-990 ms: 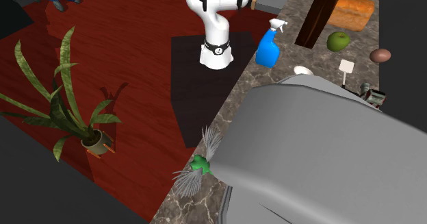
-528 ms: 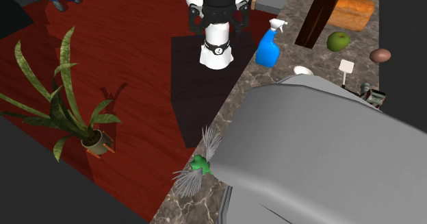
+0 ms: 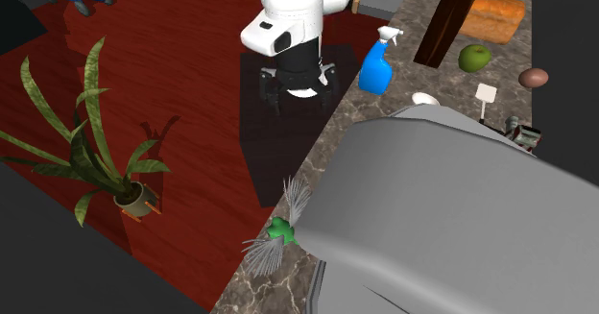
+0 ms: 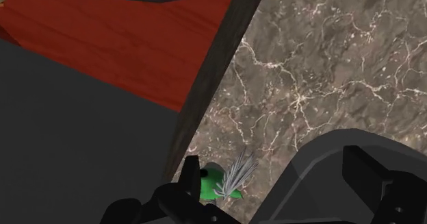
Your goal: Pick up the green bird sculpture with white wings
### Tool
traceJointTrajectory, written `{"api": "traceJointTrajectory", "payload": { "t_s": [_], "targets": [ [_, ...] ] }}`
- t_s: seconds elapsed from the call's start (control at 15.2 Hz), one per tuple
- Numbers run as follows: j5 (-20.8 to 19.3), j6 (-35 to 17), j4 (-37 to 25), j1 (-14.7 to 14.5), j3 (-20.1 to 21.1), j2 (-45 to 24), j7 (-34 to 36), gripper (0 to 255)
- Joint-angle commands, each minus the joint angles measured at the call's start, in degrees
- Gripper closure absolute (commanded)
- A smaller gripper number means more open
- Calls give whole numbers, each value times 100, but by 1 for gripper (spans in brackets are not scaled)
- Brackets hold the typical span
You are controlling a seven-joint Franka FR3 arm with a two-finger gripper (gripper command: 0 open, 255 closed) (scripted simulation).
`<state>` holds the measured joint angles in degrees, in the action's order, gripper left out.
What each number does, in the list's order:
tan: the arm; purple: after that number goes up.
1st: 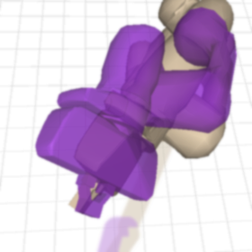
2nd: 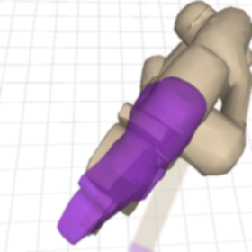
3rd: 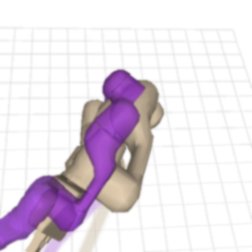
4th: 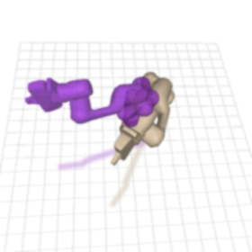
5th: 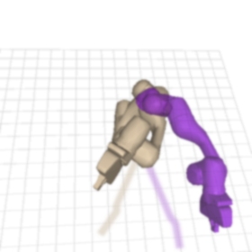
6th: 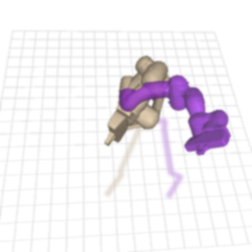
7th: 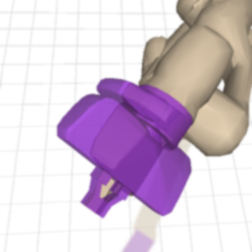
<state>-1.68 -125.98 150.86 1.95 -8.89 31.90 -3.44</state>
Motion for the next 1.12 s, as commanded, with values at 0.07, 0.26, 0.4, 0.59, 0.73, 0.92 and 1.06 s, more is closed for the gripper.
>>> {"api": "traceJointTrajectory", "payload": {
  "t_s": [0.07,0.26,0.4,0.59,0.73,0.92,1.06],
  "targets": [
    [156,-894,11,-43,-136,-578,-31,0],
    [425,-1746,-58,-141,-310,-1237,-167,0],
    [706,-2277,-162,-255,-449,-1704,-331,0],
    [1383,-2986,-411,-494,-676,-2433,-769,0],
    [2079,-3370,-649,-662,-798,-2934,-1249,0],
    [3451,-3773,-1138,-722,-758,-3697,-2237,0],
    [4362,-3944,-1539,-549,-536,-4187,-2914,0]
  ]
}}
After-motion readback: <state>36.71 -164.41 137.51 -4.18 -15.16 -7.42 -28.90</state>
